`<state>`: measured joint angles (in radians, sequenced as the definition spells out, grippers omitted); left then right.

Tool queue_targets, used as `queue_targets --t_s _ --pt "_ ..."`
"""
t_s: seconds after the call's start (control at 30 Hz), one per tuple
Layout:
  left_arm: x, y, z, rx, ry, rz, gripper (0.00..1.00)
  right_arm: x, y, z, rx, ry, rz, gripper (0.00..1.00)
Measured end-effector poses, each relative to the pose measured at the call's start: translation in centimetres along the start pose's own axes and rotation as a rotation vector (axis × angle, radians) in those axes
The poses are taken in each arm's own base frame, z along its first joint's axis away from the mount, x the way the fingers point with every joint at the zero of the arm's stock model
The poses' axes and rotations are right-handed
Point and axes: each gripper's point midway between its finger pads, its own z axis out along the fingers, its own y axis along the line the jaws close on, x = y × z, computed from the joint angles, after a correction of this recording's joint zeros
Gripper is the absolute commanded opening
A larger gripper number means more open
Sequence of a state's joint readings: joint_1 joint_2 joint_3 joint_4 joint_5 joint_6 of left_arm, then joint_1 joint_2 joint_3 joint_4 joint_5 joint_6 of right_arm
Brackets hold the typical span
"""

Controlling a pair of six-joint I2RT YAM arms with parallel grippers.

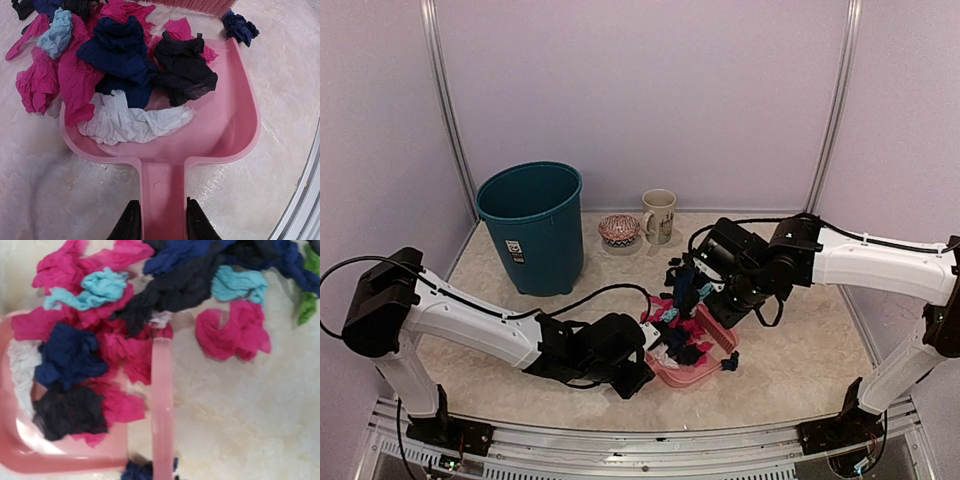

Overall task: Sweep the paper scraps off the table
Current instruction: Sweep the paper scraps into the dustpan.

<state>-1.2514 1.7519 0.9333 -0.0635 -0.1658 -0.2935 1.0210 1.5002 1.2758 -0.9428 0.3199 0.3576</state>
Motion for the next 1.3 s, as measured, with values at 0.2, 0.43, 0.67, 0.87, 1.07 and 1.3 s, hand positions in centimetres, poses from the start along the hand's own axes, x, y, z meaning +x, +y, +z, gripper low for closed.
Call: queue_targets --t_s 0.2,0.43,0.67,0.87,1.07,1.3 --pt "0.3 0.5 0.2 -0.019 -0.027 -0.016 0.0 0.4 -1.6 -1.0 0.066 -0.005 0.026 0.0" --pt "0.1 0.7 0.3 -0.028 -0.039 -0.027 0.0 0.5 -3.7 -2.0 0.165 -0.029 0.042 0.0" --pt "0.1 0.8 0.3 -0.032 -0.04 -0.03 0.0 -1.9 -4.1 -2.4 0.196 -0.129 0.022 0.0" --pt "0.1 0.8 0.3 -0.033 -0.04 -0.032 0.0 -5.4 -4.1 -2.4 0.185 -0.256 -0.003 0.0" --pt "0.3 0.8 0.3 -0.035 -0.038 -0.045 0.0 -6.6 -3.5 0.3 0.174 -0.284 -0.081 0.0" --pt "0.3 1.0 0.1 -0.039 -0.041 -0.051 0.0 -4.8 -1.5 4.0 0.113 -0.207 -0.174 0.0"
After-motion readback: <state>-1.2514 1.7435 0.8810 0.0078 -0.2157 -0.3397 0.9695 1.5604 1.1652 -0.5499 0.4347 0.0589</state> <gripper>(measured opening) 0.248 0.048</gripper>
